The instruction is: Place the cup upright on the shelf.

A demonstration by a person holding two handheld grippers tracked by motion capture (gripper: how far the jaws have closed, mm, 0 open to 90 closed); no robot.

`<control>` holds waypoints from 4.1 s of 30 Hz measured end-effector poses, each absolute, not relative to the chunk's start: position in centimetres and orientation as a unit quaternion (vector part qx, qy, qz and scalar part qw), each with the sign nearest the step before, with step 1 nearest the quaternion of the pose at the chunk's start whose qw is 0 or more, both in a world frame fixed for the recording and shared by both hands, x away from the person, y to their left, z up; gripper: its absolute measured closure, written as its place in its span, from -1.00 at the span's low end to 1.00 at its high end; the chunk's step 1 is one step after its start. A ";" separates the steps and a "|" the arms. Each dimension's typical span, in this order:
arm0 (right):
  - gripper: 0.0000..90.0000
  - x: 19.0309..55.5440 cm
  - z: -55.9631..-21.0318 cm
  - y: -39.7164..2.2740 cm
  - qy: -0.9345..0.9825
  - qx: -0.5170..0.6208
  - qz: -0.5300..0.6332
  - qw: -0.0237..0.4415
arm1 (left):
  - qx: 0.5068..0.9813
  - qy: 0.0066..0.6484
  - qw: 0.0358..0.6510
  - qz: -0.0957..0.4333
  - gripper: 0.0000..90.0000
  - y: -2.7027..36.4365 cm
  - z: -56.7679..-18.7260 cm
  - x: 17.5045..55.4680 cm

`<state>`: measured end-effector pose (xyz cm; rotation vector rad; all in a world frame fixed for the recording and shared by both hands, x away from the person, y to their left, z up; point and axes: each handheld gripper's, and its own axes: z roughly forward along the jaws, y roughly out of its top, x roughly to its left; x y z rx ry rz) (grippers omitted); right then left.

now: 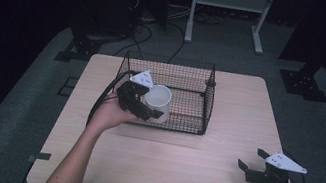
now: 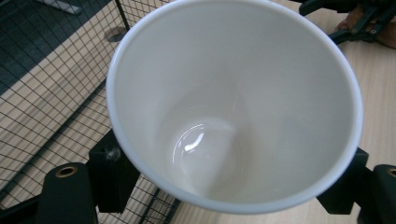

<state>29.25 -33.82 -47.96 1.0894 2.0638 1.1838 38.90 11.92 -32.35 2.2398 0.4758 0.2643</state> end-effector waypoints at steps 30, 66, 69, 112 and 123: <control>-0.71 29.3 -48.0 -33.9 0.761 0.401 0.440 0.256 | 0.891 0.207 0.391 0.104 -0.51 10.9 -32.6 47.0; -0.71 29.3 -48.0 -33.9 0.758 0.405 0.442 0.258 | 0.900 0.243 0.359 0.046 -0.52 9.1 -39.2 52.5; -0.71 29.3 -47.9 -34.0 0.758 0.405 0.443 0.258 | 0.901 0.242 0.358 0.043 -0.52 9.0 -39.5 52.5; -0.71 29.3 -48.0 -34.0 0.757 0.405 0.444 0.256 | 0.919 0.237 0.314 0.023 -0.53 8.7 -41.3 53.0; -0.71 29.3 -48.0 -34.0 0.757 0.406 0.443 0.257 | 0.916 0.238 0.323 0.023 -0.60 8.8 -41.2 53.0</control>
